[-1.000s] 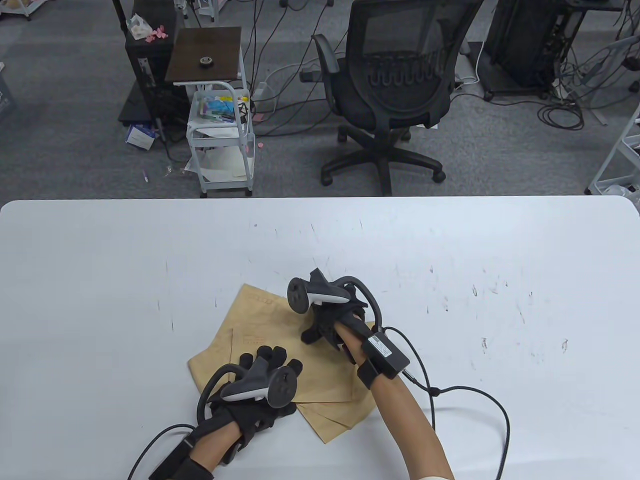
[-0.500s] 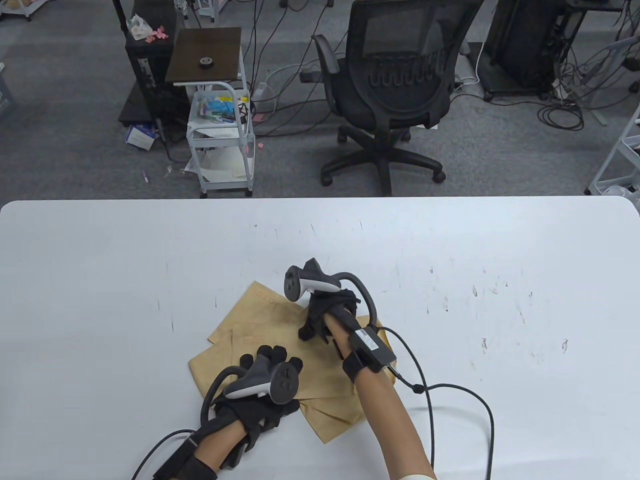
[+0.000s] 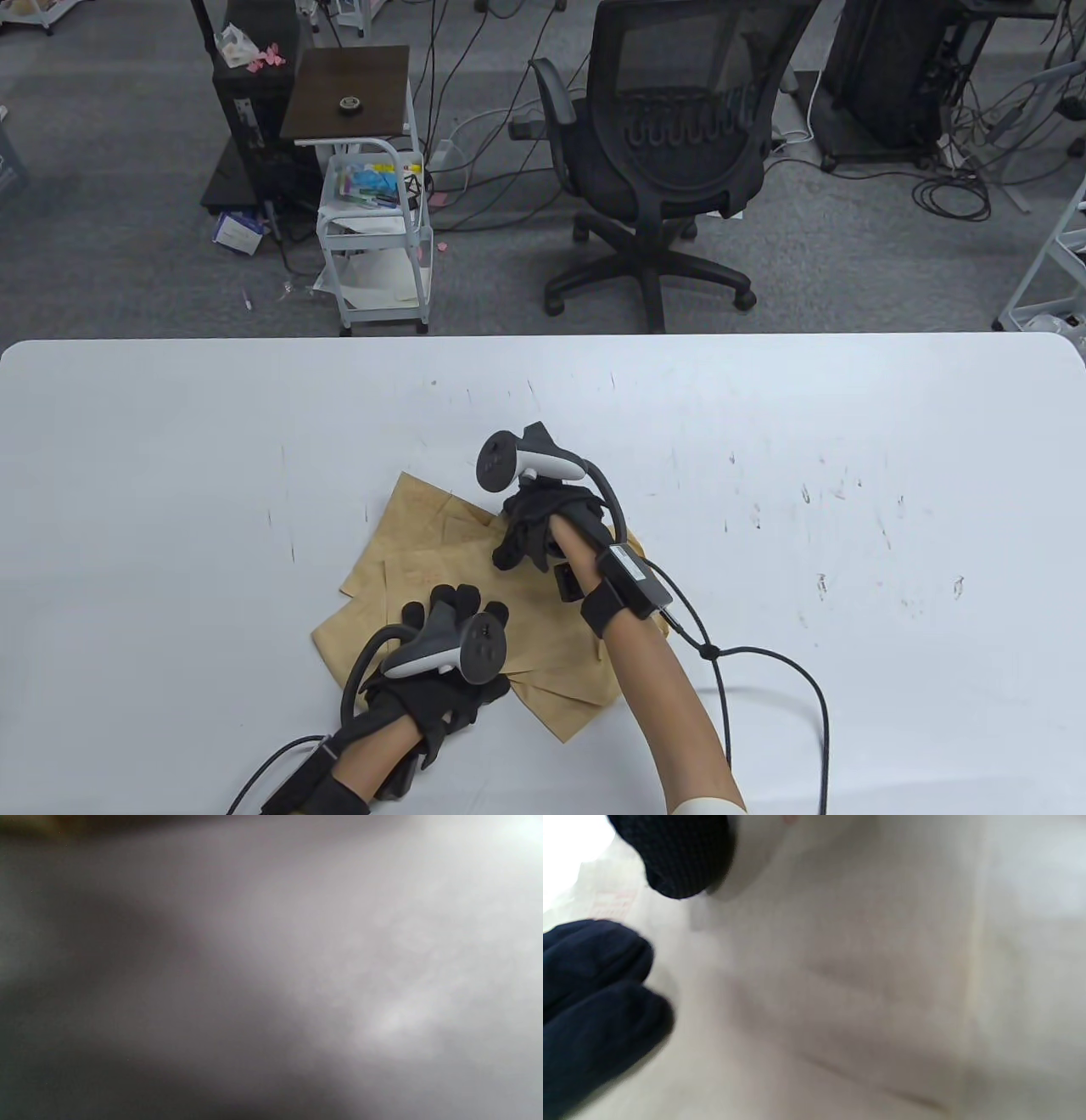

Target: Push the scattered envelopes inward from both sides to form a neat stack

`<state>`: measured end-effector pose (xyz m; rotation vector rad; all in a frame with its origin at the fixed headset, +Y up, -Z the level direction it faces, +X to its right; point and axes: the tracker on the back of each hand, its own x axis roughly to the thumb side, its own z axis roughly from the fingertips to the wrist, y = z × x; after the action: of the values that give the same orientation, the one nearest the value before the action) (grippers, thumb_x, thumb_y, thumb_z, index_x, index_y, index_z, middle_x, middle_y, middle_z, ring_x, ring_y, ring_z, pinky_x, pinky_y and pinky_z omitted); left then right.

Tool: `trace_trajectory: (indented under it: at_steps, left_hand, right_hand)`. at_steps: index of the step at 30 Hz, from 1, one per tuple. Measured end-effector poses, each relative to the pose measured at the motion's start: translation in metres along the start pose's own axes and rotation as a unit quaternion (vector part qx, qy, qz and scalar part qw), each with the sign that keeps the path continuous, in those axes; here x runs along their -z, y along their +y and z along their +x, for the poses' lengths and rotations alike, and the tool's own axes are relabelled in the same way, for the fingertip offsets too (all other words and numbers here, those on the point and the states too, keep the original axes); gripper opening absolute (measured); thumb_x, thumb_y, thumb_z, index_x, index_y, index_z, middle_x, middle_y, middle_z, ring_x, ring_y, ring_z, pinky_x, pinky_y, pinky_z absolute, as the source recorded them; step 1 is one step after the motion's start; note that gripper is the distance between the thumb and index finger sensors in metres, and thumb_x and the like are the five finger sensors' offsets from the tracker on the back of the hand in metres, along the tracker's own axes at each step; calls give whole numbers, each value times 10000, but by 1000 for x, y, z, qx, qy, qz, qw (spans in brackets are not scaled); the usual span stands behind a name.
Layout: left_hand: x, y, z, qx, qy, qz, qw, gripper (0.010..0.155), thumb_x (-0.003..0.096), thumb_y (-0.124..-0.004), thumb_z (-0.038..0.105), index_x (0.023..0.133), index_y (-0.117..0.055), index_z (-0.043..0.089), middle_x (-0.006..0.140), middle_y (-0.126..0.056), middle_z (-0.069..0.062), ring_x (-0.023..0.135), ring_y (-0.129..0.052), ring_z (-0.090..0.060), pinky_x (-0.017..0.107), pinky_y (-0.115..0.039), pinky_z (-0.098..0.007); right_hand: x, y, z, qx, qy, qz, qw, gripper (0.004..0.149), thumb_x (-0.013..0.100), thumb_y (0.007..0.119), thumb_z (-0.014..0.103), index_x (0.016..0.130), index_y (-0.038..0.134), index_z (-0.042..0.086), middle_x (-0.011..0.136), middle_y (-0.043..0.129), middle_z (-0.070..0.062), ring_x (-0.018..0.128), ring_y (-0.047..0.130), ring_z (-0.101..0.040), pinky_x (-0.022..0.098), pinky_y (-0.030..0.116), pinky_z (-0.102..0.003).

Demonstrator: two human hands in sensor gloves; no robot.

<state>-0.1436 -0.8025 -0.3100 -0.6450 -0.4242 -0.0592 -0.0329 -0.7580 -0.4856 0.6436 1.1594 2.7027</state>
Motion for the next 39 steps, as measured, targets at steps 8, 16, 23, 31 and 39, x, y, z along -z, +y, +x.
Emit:
trace_trajectory:
  at_steps: [8,16,23,31,39]
  left_hand:
    - [1,0,0,0,0,-1,1000,808,484,-355,562,1023,156,246,1048,240,-181,985,169,-486,717,-47,-720]
    - [1,1,1,2,6,1,1000,809,478,-358,561,1024,147,244,1052,230,-180,989,159,-485,719,-55,-721]
    - [2,1,0,-5,6,-2,1000,810,477,-354,563,1016,160,245,1041,243,-180,983,170,-486,716,-48,-722]
    - [2,1,0,-3,3,-3,1000,814,476,-351,572,1012,172,253,1030,265,-169,982,185,-473,720,-36,-713]
    - [0,4,-2,18,30,11,999,851,462,-349,632,1006,193,265,1034,274,-158,983,192,-472,725,-42,-716]
  right_hand:
    - [-9,21,38,-215,68,-69,972,605,457,763,441,961,547,186,1025,479,-235,902,577,-511,655,481,-679]
    - [-14,23,36,-212,50,-116,969,565,451,752,466,919,606,184,951,706,-122,729,880,-367,505,762,-505]
    - [-7,18,35,-145,54,-50,987,660,474,754,420,985,495,92,781,803,-17,677,869,-297,603,592,-631]
    - [-16,14,40,-178,28,-33,983,435,458,794,369,849,692,208,986,671,-204,889,683,-521,651,466,-724]
    - [-22,11,33,-164,-29,-101,981,449,412,845,342,824,730,206,639,983,21,534,1030,-197,580,766,-511]
